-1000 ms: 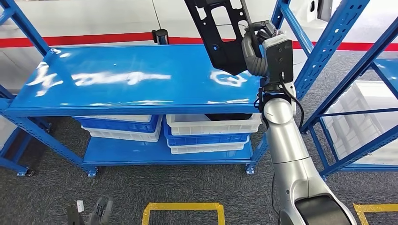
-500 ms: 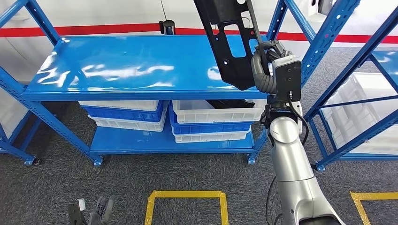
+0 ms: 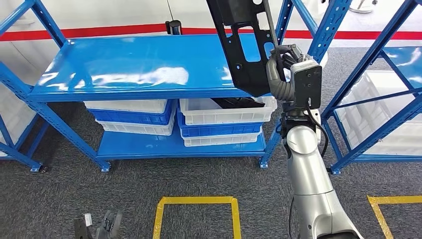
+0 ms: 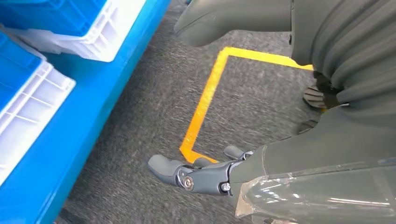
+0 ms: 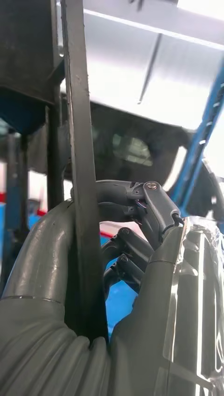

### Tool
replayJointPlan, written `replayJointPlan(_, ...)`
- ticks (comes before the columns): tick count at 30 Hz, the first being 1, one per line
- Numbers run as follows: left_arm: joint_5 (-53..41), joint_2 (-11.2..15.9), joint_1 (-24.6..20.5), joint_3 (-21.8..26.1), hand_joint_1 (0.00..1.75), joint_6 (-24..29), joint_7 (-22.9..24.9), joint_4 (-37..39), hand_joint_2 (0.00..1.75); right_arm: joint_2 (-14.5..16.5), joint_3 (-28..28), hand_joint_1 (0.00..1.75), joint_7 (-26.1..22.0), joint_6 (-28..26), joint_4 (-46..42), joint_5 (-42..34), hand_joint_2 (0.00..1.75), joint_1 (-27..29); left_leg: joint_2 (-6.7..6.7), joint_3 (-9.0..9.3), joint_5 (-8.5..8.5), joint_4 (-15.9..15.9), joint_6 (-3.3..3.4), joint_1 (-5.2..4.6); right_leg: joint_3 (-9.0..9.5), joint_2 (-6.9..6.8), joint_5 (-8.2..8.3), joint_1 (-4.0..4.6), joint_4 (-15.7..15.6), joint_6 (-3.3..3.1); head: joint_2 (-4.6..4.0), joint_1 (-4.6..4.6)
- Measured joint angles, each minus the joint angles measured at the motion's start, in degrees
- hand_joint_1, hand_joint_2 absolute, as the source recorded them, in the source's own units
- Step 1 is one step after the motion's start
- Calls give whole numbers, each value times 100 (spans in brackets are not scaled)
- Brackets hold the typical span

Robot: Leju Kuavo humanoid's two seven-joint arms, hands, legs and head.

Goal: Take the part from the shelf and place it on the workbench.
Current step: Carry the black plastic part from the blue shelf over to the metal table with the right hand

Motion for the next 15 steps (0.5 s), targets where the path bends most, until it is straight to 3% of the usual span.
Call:
replayJointPlan(1, 3, 0, 2, 0, 0, -1, -1, 0, 175, 0, 0, 175, 4, 13, -4, -2, 175, 6, 0, 5, 14, 18, -3, 3, -10, 0, 9, -1, 0, 2, 0, 0)
replayJointPlan(3, 51, 0, 26, 0, 0, -14, -36, -15, 175, -2, 0, 175, 33, 142, -63, -10, 175, 64, 1, 302, 317, -231, -31, 45, -150, 3, 101, -17, 28, 44, 0, -4)
replayJointPlan(4, 90, 1, 43, 0, 0, -21, -69, -36, 175, 2, -1, 175, 53, 217, -125, -12, 175, 100, -5, 674, 378, -698, -33, 59, -253, 7, 170, -19, 66, 99, 0, -9)
replayJointPlan(5, 141, 4, 77, 1, 0, -31, -114, -60, 175, 21, 4, 175, 75, 299, -201, -4, 175, 136, -7, 1008, 459, -1161, 14, 52, -353, 8, 281, -18, 83, 191, 0, -11)
replayJointPlan(7, 224, 15, 147, 7, 0, -66, -184, -106, 175, 66, 21, 175, 105, 358, -300, 35, 175, 155, 9, 1233, 513, -1829, 233, 8, -653, 10, -84, -15, 643, 266, 0, 8)
replayJointPlan(8, 248, 22, 179, 10, 0, -84, -204, -118, 175, 84, 31, 175, 114, 370, -314, 46, 175, 156, 24, 1082, 656, -1826, 331, -8, -797, 9, -352, -20, 1063, 275, 0, 21)
replayJointPlan(9, 260, 26, 193, 12, 0, -100, -210, -126, 175, 87, 34, 175, 119, 369, -309, 43, 175, 155, 35, 936, 792, -1834, 380, -7, -928, 11, -651, -25, 1555, 261, 0, 32)
replayJointPlan(10, 258, 28, 198, 13, 0, -102, -211, -129, 175, 88, 31, 175, 120, 364, -301, 18, 175, 158, 35, 828, 874, -1830, 375, -12, -927, 11, -690, -24, 1823, 298, 0, 34)
replayJointPlan(11, 256, 30, 202, 13, 0, -102, -209, -129, 175, 91, 24, 175, 121, 359, -290, -11, 175, 164, 35, 721, 955, -1826, 366, -15, -834, 12, -619, -22, 1906, 351, 0, 35)
replayJointPlan(12, 251, 31, 204, 13, 0, -101, -207, -129, 175, 96, 13, 175, 122, 352, -279, -39, 175, 172, 33, 619, 1033, -1823, 351, -17, -639, 12, -500, -19, 1785, 398, 0, 37)
replayJointPlan(13, 242, 32, 205, 13, 0, -99, -204, -132, 175, 101, -2, 175, 123, 345, -270, -67, 175, 179, 31, 536, 1104, -1816, 333, -18, -352, 12, -413, -18, 1483, 417, 0, 37)
replayJointPlan(15, 214, 36, 202, 13, 0, -96, -195, -151, 175, 120, -47, 175, 122, 336, -263, -113, 175, 186, 29, 411, 1232, -1800, 277, -32, 310, 15, -504, 19, 596, 365, 0, 33)
